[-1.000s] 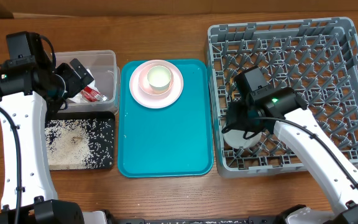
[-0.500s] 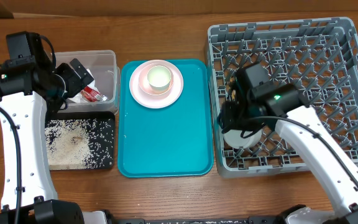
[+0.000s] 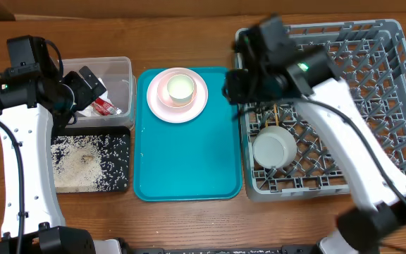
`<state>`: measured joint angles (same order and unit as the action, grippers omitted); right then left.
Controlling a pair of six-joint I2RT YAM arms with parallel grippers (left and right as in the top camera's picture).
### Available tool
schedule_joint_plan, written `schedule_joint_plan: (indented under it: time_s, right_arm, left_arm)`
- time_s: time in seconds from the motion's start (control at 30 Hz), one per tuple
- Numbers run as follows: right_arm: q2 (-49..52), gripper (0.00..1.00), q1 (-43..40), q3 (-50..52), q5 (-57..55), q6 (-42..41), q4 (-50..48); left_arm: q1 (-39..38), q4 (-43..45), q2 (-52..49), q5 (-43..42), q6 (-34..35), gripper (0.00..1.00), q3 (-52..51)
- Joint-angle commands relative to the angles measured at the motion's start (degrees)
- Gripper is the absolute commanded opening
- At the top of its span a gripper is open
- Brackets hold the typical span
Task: Sort waste into correct bins and load items into the dishwasher
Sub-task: 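Move the right gripper left over the white cup on the teal tray, then lower the right gripper and grip the white paper cup's rim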
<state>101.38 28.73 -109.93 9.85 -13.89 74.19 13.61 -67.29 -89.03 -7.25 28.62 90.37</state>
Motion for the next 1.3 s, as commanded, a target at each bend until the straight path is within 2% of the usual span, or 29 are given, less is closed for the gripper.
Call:
schedule_joint_plan:
  time_s: [0.0, 0.1, 0.3, 0.47, 0.57, 1.13, 1.27]
  right_arm:
    - [11.08, 0.41, 3.58, -11.96, -6.78, 5.92, -4.13]
    - [14.86, 0.38, 5.29, -12.35, -7.76, 9.40, -11.21]
    - [21.49, 0.39, 8.00, -12.33, -8.94, 9.90, -21.11]
    - [26.03, 0.39, 9.88, -12.28, -8.90, 9.88, -24.81]
    - [28.94, 0.35, 11.06, -12.28, -8.92, 9.88, -25.90]
    - [31.30, 0.35, 11.80, -10.08, -8.35, 9.68, -24.61]
    - [31.41, 0.27, 11.80, -10.08, -9.25, 9.68, -24.92]
  left_arm:
    - [-0.13, 0.04, 0.96, 0.00, 0.57, 1.00, 0.81]
    - [-0.13, 0.04, 0.96, 0.00, 0.57, 1.00, 0.81]
    - [-0.13, 0.04, 0.96, 0.00, 0.57, 1.00, 0.81]
    - [-0.13, 0.04, 0.96, 0.00, 0.57, 1.00, 0.81]
    - [-0.13, 0.04, 0.96, 0.00, 0.57, 1.00, 0.81]
    - [-0.13, 0.04, 0.96, 0.00, 0.57, 1.00, 0.81]
    - [-0.13, 0.04, 0.96, 0.00, 0.57, 1.00, 0.81]
